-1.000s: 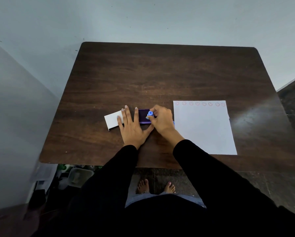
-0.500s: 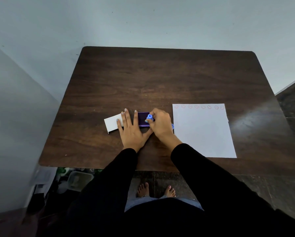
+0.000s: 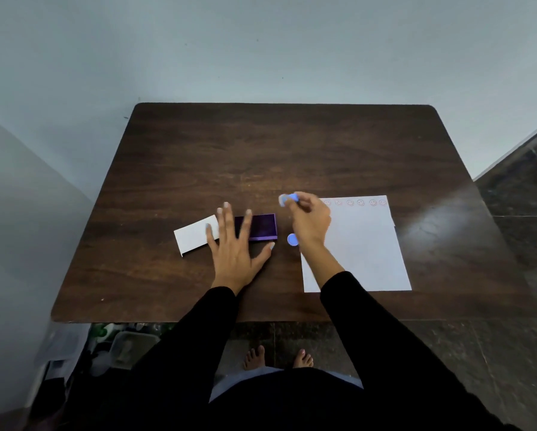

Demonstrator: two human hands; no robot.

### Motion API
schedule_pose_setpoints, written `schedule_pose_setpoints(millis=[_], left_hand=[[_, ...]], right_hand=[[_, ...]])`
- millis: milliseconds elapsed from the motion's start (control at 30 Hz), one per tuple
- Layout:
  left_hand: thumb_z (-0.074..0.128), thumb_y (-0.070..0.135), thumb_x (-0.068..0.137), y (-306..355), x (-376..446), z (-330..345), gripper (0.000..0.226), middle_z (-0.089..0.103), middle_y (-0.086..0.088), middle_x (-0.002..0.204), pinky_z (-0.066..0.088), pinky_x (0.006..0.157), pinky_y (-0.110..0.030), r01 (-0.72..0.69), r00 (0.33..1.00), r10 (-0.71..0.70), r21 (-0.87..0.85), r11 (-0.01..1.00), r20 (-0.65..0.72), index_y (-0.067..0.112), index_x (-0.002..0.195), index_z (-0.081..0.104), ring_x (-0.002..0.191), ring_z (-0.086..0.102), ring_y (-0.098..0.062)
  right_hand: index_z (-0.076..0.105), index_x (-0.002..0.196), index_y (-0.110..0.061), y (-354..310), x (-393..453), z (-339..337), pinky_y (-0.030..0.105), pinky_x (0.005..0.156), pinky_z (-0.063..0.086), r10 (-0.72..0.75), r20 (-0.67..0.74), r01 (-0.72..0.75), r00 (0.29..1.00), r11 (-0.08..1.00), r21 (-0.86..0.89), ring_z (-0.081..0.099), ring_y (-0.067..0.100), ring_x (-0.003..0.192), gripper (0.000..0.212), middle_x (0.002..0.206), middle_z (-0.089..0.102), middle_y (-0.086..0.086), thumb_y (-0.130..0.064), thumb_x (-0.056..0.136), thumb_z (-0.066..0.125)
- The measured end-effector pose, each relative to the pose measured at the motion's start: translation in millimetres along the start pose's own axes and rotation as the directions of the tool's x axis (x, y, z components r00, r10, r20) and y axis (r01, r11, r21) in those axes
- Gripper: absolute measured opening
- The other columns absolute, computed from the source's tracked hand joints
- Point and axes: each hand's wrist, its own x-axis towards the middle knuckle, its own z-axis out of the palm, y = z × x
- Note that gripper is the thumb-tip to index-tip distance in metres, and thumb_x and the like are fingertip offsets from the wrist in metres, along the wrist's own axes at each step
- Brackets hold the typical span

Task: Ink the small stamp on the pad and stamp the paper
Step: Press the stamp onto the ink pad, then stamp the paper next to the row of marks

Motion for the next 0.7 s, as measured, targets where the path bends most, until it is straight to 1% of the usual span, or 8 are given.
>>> schedule_pose_setpoints(millis=[67,100,133,200,300,433,533,700], left_hand=[[0.038,0.069,0.082,11.5,-4.9,2.2,0.076,0.010,-0.018,0.159,0.007,0.115,-0.056,-0.190,0.982,0.190,0.015,0.982,0.024,0.031,0.147,0.027,0.148,0.007,-0.031],[0.037,0.069,0.083,18.1,-7.4,3.6,0.073,0.011,-0.017,0.159,0.009,0.115,-0.056,-0.274,0.961,0.272,0.036,0.961,0.055,0.033,0.146,0.029,0.148,0.008,-0.030],[0.034,0.068,0.084,24.2,-9.4,4.7,0.069,0.011,-0.015,0.159,0.012,0.115,-0.057,-0.333,0.941,0.327,0.056,0.941,0.091,0.034,0.145,0.032,0.147,0.009,-0.030],[0.030,0.067,0.086,31.2,-11.6,4.3,0.063,0.012,-0.013,0.159,0.011,0.114,-0.057,-0.370,0.922,0.358,0.067,0.926,0.148,0.034,0.139,0.043,0.147,0.008,-0.028],[0.031,0.065,0.087,31.1,-10.4,0.6,0.059,0.011,-0.012,0.160,0.005,0.115,-0.054,-0.338,0.931,0.331,0.021,0.941,0.153,0.033,0.132,0.051,0.148,0.003,-0.026],[0.041,0.068,0.084,35.3,6.7,-6.1,0.070,0.002,-0.010,0.161,-0.003,0.116,-0.051,-0.221,0.965,0.233,-0.105,0.969,0.118,0.033,0.144,0.033,0.147,-0.007,-0.023],[0.049,0.073,0.077,45.7,44.0,-11.1,0.080,-0.009,-0.009,0.161,-0.009,0.116,-0.049,-0.146,0.950,0.183,-0.159,0.976,0.252,0.036,0.146,0.027,0.147,-0.017,-0.024],[0.061,0.080,0.061,57.9,100.8,-4.6,0.108,-0.020,-0.013,0.158,-0.014,0.115,-0.047,-0.143,0.863,0.178,-0.109,0.984,0.472,0.038,0.149,0.015,0.144,-0.025,-0.029]], right_hand=[[0.069,0.088,-0.013,-0.7,16.4,-16.8,0.019,0.070,0.055,0.158,-0.074,-0.139,0.985,0.967,0.216,0.065,0.007,0.070,0.016,0.079,0.070,0.002,-0.019,0.076,0.077],[0.069,0.094,-0.008,0.7,22.9,-25.3,0.023,0.071,0.056,0.218,-0.097,-0.184,0.971,0.943,0.276,0.065,0.010,0.071,0.020,0.080,0.070,0.003,-0.017,0.078,0.075],[0.069,0.096,-0.006,3.3,28.2,-32.5,0.023,0.070,0.056,0.263,-0.118,-0.218,0.958,0.929,0.300,0.065,0.011,0.072,0.022,0.081,0.069,0.003,-0.017,0.079,0.074],[0.069,0.093,-0.009,10.0,33.2,-42.3,0.021,0.069,0.055,0.316,-0.144,-0.265,0.938,0.920,0.290,0.065,0.012,0.073,0.018,0.081,0.069,0.001,-0.021,0.079,0.074],[0.068,0.086,-0.017,18.3,34.1,-48.9,0.022,0.071,0.056,0.342,-0.129,-0.298,0.931,0.915,0.270,0.066,0.015,0.075,0.011,0.083,0.070,0.001,-0.023,0.079,0.074],[0.068,0.091,-0.017,22.3,36.3,-52.3,0.022,0.068,0.057,0.359,-0.128,-0.317,0.925,0.911,0.265,0.069,0.017,0.076,0.016,0.084,0.071,0.000,-0.026,0.079,0.074],[0.068,0.090,-0.018,21.5,39.6,-51.5,0.021,0.067,0.057,0.365,-0.158,-0.318,0.918,0.912,0.261,0.069,0.017,0.075,0.015,0.081,0.071,-0.002,-0.027,0.079,0.073],[0.068,0.088,-0.019,21.7,43.5,-45.4,0.021,0.067,0.057,0.341,-0.199,-0.288,0.919,0.924,0.253,0.070,0.016,0.073,0.011,0.080,0.071,-0.002,-0.027,0.081,0.071]])
